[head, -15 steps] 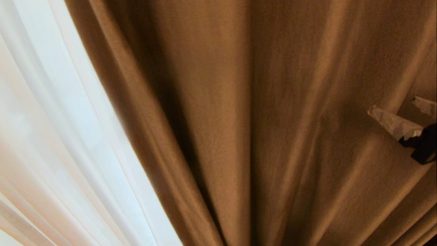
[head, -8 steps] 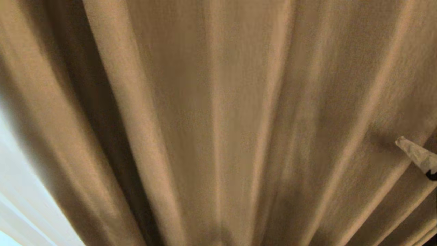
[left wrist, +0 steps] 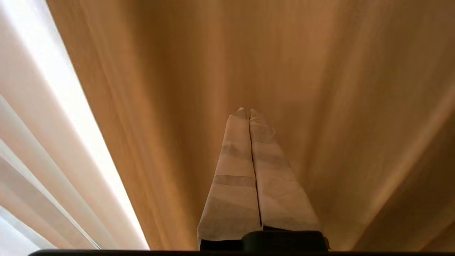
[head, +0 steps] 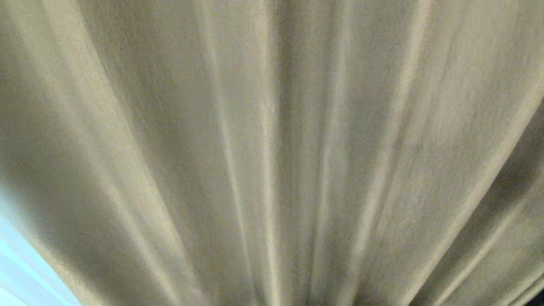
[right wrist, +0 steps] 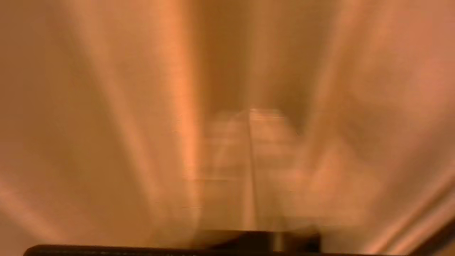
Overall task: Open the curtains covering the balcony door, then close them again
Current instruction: Close the outer curtains on both sides
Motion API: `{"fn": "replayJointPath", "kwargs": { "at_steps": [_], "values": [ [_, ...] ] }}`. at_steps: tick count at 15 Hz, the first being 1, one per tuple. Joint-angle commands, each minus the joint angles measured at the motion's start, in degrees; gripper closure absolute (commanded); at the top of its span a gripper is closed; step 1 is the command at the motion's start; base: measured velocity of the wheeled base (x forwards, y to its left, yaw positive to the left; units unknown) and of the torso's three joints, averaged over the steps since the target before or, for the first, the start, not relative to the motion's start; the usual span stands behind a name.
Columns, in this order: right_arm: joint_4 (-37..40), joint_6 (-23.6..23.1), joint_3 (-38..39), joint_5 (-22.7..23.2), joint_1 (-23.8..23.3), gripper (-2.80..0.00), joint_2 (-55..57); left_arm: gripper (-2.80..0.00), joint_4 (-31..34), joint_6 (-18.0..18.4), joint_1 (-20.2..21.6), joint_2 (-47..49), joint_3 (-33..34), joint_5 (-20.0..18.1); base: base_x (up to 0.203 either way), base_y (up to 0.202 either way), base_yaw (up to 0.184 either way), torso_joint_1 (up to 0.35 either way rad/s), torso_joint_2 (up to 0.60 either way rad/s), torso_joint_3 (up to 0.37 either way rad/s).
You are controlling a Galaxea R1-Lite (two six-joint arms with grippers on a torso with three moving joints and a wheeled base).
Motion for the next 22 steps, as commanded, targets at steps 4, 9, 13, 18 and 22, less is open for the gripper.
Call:
{"fn": "replayJointPath", "kwargs": {
  "at_steps": [4,9,13,18,22],
  "values": [
    [-1.09,-0.03,2.48,-0.31,-1.37,0.0,-1.97,0.0,0.0,0.0,0.0,-0.02,0.01,-0.02,0.0,0.0,0.0,0.0,0.0,0.0],
    [-1.4,0.5,8.84,-0.24,-4.41,0.0,-6.27,0.0,-0.02,0.0,0.0,-0.02,0.01,-0.02,0.0,0.0,0.0,0.0,0.0,0.0],
    [-0.76,2.51,14.5,-0.15,-4.58,0.0,-12.77,0.0,0.0,0.0,0.0,-0.02,0.01,-0.02,0.0,0.0,0.0,0.0,0.0,0.0],
    [8.4,2.53,20.33,2.73,-5.63,0.0,-26.83,0.0,-0.02,0.0,0.0,-0.02,0.01,-0.02,0.0,0.0,0.0,0.0,0.0,0.0],
    [19.38,1.49,20.49,9.15,-7.69,0.0,-35.02,0.0,-0.09,0.0,0.0,-0.02,0.01,-0.02,0.0,0.0,0.0,0.0,0.0,0.0]
  ]
}}
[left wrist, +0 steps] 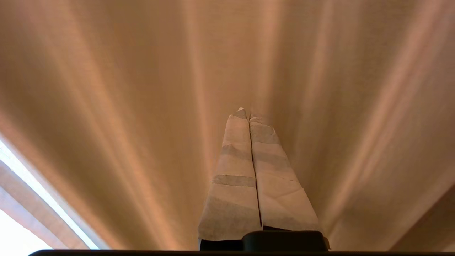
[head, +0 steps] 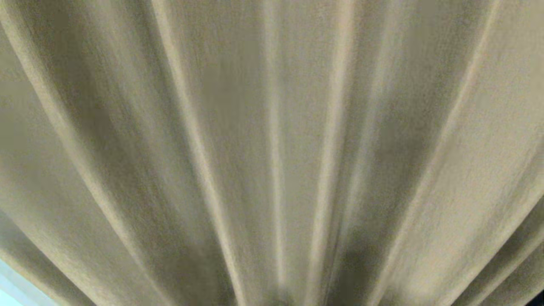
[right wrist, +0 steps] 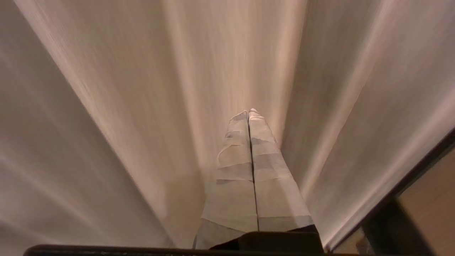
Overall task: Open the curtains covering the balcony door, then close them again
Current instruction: Close the outer curtains on both sides
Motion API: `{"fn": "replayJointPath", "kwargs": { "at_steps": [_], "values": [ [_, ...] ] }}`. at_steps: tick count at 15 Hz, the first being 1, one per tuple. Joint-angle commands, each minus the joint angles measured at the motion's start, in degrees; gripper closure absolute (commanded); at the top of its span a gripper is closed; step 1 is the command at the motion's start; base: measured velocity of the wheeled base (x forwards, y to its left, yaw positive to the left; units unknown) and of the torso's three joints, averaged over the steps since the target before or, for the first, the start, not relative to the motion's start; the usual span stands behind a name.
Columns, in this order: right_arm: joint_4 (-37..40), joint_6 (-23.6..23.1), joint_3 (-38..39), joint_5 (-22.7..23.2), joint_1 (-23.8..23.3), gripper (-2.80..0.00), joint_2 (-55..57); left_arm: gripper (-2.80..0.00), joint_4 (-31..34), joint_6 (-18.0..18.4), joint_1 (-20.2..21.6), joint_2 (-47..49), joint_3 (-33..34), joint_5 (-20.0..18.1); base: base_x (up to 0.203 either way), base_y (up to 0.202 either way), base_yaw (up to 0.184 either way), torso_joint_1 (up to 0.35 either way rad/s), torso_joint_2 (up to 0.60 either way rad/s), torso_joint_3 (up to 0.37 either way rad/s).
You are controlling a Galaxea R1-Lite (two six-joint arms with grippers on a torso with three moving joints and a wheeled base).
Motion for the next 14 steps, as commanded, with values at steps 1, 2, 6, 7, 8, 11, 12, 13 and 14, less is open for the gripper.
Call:
{"fn": "replayJointPath", "kwargs": {
  "at_steps": [1,2,6,7,8,11,12,13,14],
  "values": [
    [4.26,-0.36,0.09,0.52,0.43,0.0,-7.84,0.0,-0.03,0.0,0.0,-0.02,0.01,0.0,0.0,0.0,0.0,0.0,0.0,0.0],
    [6.79,-1.22,0.06,0.75,0.73,0.0,-11.71,0.0,0.04,0.0,0.0,-0.02,0.01,0.0,0.0,0.0,0.0,0.0,0.0,0.0],
    [9.33,-2.85,0.1,3.84,1.43,0.0,-16.37,0.0,0.02,0.0,0.0,-0.02,0.01,0.0,0.0,0.0,0.0,0.0,0.0,0.0],
    [9.33,-2.85,0.1,3.84,1.43,0.0,-16.37,0.0,-0.04,0.0,0.0,-0.02,0.01,0.0,0.0,0.0,0.0,0.0,0.0,0.0],
    [9.42,-2.94,0.1,3.92,1.43,0.0,-16.37,0.0,-0.04,0.0,0.0,-0.02,0.01,0.0,0.0,0.0,0.0,0.0,0.0,0.0],
    [9.42,-2.85,0.1,3.93,1.43,0.0,-16.37,0.0,0.04,0.0,0.0,-0.02,0.01,0.0,0.0,0.0,0.0,0.0,0.0,0.0],
    [9.42,-2.66,0.1,3.93,1.34,0.0,-16.37,0.0,0.05,0.0,0.0,-0.02,0.01,0.0,0.0,0.0,0.0,0.0,0.0,0.0],
    [9.42,-2.5,0.1,3.84,1.43,0.0,-16.37,0.0,-0.04,0.0,0.0,-0.02,0.01,0.0,0.0,0.0,0.0,0.0,0.0,0.0],
    [9.42,-2.5,0.1,3.84,1.43,0.0,-16.37,0.0,0.05,0.0,0.0,-0.02,0.01,0.0,0.0,0.0,0.0,0.0,0.0,0.0]
  ]
}}
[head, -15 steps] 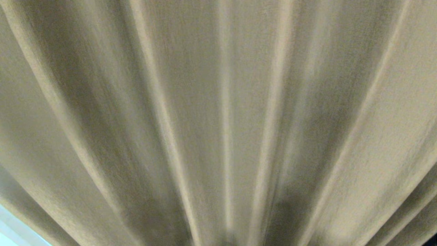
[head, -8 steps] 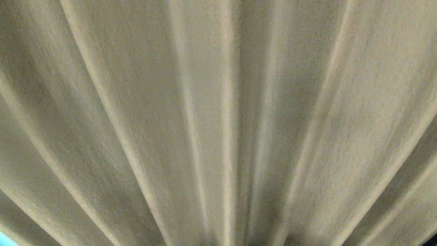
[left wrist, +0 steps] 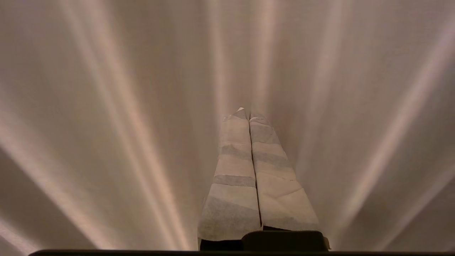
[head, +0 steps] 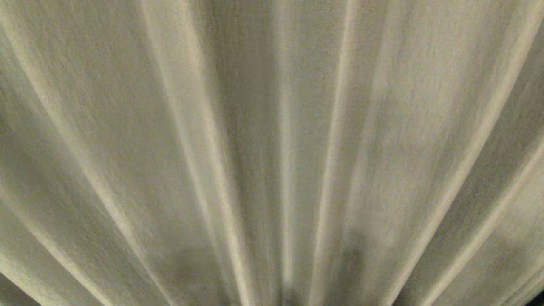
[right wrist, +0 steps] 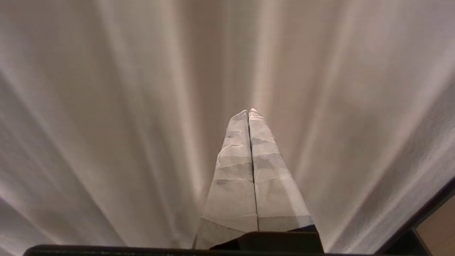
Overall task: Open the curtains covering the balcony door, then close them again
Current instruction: Close the outer curtains on both sides
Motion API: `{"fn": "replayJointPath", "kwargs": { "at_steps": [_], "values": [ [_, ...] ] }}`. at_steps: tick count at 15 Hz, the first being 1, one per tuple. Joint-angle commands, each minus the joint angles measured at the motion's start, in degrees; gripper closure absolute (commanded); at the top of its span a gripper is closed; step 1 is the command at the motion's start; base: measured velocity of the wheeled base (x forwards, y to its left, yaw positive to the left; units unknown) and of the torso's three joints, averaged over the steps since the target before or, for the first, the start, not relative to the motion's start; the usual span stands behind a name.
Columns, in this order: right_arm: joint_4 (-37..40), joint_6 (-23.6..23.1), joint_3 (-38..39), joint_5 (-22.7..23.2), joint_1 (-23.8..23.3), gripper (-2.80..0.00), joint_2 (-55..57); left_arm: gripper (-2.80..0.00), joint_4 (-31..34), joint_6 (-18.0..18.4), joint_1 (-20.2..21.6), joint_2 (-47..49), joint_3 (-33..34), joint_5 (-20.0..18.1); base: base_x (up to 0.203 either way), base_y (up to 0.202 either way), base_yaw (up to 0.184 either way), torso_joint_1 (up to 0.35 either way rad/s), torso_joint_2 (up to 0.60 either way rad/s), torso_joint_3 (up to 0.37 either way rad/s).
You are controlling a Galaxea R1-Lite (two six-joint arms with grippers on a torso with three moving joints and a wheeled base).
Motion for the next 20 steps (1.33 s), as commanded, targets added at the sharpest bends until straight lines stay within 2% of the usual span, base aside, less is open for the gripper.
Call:
{"fn": "replayJointPath", "kwargs": {
  "at_steps": [1,20],
  "values": [
    [-0.02,0.0,0.0,-0.03,-0.06,0.0,-0.05,0.0,-0.09,0.02,0.0,-0.02,0.08,0.0,0.0,0.0,0.0,0.0,0.0,0.0],
    [-0.02,0.0,0.0,-0.06,-0.08,0.0,-0.05,0.0,-0.09,0.02,0.0,-0.02,0.01,0.0,0.0,0.0,0.0,0.0,0.0,0.0]
  ]
}}
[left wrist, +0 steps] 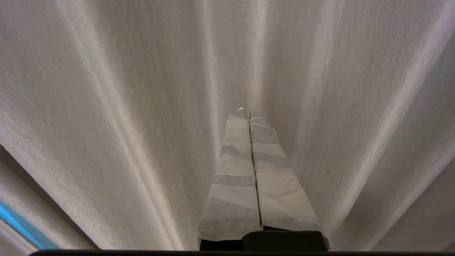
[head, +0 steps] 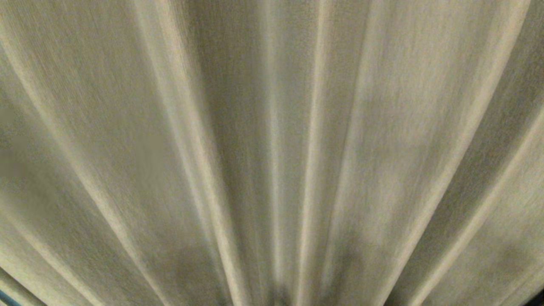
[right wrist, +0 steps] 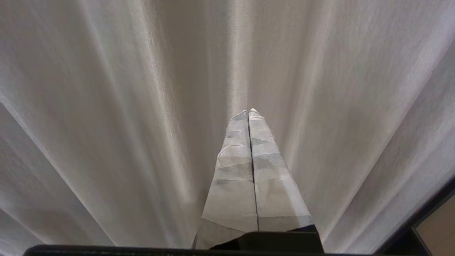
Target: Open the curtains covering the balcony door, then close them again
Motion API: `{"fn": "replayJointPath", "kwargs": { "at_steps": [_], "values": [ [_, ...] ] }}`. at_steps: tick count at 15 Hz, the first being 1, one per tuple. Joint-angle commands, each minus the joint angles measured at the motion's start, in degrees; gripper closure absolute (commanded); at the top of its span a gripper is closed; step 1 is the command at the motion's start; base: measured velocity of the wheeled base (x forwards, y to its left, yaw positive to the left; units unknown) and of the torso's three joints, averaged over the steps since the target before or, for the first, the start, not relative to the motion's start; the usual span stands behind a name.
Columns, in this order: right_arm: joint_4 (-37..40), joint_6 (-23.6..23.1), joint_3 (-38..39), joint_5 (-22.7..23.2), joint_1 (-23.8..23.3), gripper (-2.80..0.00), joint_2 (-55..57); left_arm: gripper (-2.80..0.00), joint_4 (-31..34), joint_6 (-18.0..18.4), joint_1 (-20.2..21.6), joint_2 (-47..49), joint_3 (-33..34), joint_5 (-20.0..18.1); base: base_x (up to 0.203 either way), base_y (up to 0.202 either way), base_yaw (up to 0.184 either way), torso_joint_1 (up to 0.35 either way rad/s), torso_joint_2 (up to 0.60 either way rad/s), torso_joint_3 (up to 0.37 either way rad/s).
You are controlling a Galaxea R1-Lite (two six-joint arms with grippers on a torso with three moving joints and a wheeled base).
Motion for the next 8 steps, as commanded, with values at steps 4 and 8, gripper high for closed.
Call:
{"fn": "replayJointPath", "kwargs": {
  "at_steps": [4,8],
  "values": [
    [-0.01,-0.02,0.0,0.02,0.0,0.0,0.0,0.0,-0.04,0.0,0.0,-0.02,-0.01,0.0,0.0,0.0,0.0,0.0,0.0,0.0],
    [-0.08,-0.02,0.0,0.05,0.0,0.0,0.0,0.0,0.05,0.0,0.0,-0.02,-0.01,0.09,0.0,0.0,0.0,0.0,0.0,0.0]
  ]
}}
